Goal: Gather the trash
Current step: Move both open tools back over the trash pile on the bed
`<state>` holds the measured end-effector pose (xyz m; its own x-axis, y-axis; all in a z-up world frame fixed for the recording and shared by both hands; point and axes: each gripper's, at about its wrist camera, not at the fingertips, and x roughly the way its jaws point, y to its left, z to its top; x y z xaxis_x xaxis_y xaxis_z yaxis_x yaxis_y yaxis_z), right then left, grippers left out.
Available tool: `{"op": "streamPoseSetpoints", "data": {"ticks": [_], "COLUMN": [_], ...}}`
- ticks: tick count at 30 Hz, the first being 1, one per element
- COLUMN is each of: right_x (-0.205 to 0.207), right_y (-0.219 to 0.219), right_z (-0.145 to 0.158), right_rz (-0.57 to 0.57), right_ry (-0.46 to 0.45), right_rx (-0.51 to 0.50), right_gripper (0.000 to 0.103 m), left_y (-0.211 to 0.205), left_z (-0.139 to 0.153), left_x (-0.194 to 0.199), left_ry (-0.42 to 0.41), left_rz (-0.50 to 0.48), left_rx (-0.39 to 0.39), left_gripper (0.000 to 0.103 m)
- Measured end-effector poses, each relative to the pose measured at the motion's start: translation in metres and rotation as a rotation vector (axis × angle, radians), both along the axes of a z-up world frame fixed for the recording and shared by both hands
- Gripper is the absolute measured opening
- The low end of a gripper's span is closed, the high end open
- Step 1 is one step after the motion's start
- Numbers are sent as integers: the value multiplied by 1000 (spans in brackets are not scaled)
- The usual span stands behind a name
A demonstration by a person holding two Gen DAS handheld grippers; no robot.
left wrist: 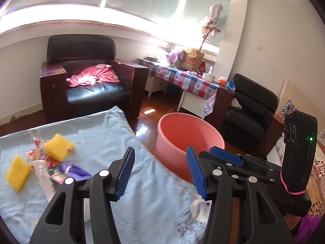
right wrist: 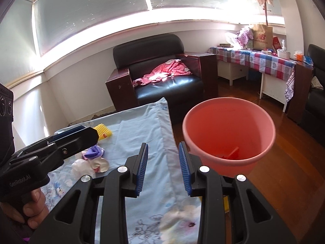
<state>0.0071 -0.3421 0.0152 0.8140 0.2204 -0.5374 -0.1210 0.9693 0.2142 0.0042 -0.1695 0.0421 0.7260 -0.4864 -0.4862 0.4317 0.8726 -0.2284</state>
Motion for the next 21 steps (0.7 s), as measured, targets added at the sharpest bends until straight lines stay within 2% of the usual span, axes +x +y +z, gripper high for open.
{"op": "streamPoseSetpoints", "data": {"ticks": [7,21], "right_x": [-6,3], "right_y": [33,71], "right_z": [-3,-20], "right_rz": [41,120], "right_ry": [13,64], "right_rx": [-15,3], "right_gripper": [32,32], "left_y": [40,133], "left_z": [-11,-51], "left_x": [-12,-2], "left_ry": [1,117], "left_rz": [81,294], "left_rx": [23,22], "left_gripper": [52,52]}}
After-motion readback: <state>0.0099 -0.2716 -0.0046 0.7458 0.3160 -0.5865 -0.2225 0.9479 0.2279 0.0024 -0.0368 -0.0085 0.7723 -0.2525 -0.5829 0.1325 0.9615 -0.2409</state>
